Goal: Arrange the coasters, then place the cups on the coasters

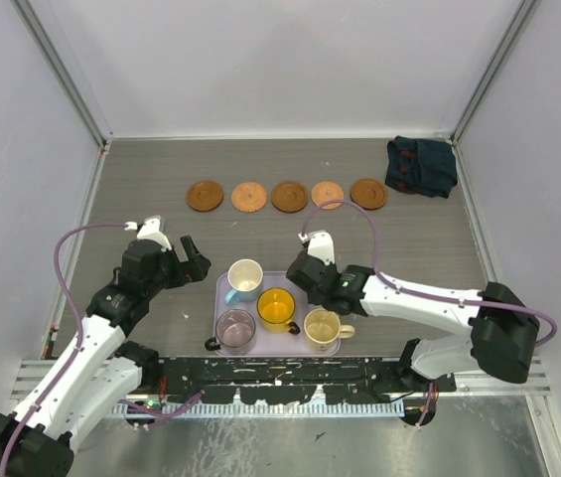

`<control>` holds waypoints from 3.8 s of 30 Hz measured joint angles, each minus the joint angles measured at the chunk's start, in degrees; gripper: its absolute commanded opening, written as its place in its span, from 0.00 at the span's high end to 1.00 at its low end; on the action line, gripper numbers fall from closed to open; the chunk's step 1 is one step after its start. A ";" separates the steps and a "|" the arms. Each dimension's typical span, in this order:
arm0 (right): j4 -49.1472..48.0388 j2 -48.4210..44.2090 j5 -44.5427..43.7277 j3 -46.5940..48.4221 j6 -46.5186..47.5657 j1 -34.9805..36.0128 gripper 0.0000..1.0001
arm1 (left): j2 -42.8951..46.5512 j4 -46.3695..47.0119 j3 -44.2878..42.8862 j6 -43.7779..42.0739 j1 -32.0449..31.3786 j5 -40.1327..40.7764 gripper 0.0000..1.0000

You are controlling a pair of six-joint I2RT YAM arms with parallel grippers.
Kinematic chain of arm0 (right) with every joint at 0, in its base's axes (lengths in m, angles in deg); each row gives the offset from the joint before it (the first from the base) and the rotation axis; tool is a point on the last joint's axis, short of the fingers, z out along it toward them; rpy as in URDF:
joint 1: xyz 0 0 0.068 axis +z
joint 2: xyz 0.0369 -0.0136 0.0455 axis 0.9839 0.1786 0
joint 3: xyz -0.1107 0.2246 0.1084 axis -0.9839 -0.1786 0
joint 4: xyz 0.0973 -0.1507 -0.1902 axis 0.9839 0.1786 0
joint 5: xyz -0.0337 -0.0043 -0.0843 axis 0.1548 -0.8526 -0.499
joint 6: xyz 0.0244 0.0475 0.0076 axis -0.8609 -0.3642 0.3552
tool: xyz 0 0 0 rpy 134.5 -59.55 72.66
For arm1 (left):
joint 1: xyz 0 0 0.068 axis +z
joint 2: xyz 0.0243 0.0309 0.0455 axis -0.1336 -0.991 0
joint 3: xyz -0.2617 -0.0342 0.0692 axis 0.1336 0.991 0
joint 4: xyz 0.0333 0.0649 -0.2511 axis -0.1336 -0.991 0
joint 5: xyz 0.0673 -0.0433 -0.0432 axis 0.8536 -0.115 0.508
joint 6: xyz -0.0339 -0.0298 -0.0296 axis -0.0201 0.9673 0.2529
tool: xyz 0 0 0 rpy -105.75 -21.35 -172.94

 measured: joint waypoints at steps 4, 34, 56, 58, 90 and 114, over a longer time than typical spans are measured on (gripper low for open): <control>0.37 -3.43 -2.58 0.02 2.38 -0.04 0.99 | 0.00 0.11 0.00 -0.02 0.00 0.00 0.02; -25.33 7.63 14.60 7.02 33.66 -44.74 0.99 | -3.58 4.72 0.00 -0.35 0.00 0.28 0.02; -32.54 22.67 27.74 18.03 36.87 -53.75 0.99 | -6.16 7.08 0.00 -0.44 0.00 1.92 0.02; -32.54 23.19 27.52 18.03 36.89 -53.75 0.99 | -6.19 7.08 0.00 -0.44 0.00 1.92 0.02; -32.37 26.08 25.79 18.01 36.44 -55.25 0.99 | -6.56 7.06 0.00 -0.42 0.00 1.97 0.02; -33.62 26.29 24.52 17.77 35.58 -55.25 0.57 | -6.58 7.06 0.22 -0.31 0.00 2.36 0.02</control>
